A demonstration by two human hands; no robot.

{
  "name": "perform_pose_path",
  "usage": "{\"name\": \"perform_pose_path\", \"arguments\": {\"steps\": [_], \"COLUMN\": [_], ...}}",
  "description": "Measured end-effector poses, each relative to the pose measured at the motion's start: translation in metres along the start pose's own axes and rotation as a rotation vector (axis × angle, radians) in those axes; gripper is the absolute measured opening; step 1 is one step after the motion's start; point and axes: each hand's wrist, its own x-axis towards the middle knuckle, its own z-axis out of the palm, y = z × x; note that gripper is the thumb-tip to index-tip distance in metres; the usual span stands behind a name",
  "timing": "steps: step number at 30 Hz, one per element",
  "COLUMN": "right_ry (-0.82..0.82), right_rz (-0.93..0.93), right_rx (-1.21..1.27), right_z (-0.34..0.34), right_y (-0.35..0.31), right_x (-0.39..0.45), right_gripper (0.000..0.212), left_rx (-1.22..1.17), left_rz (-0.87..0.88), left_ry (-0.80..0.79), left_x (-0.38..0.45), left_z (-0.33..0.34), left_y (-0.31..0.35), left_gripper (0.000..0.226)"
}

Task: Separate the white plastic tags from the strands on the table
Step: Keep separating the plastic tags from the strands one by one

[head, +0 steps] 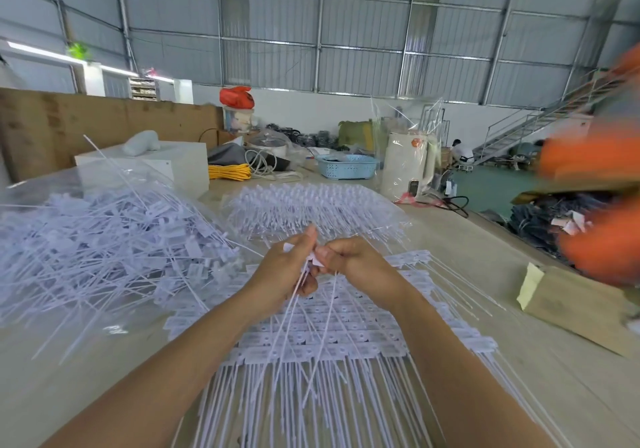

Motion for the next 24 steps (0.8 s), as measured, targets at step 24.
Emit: {"name": "perform_pose_path", "arguments": {"steps": [24], "right_ry": [0.114], "right_rz": [-0.028], "right_rx": [0.161], "right_z": [0.001], "right_y": [-0.027], "right_x": [-0.004], "right_gripper": [0.029], "left_rx": [-0.523], "left_rz": [-0.154], "left_ry": [-0.217], "left_x": [0.004], "left_z": [0.006], "left_y": [0.013], "left_gripper": [0.067]}}
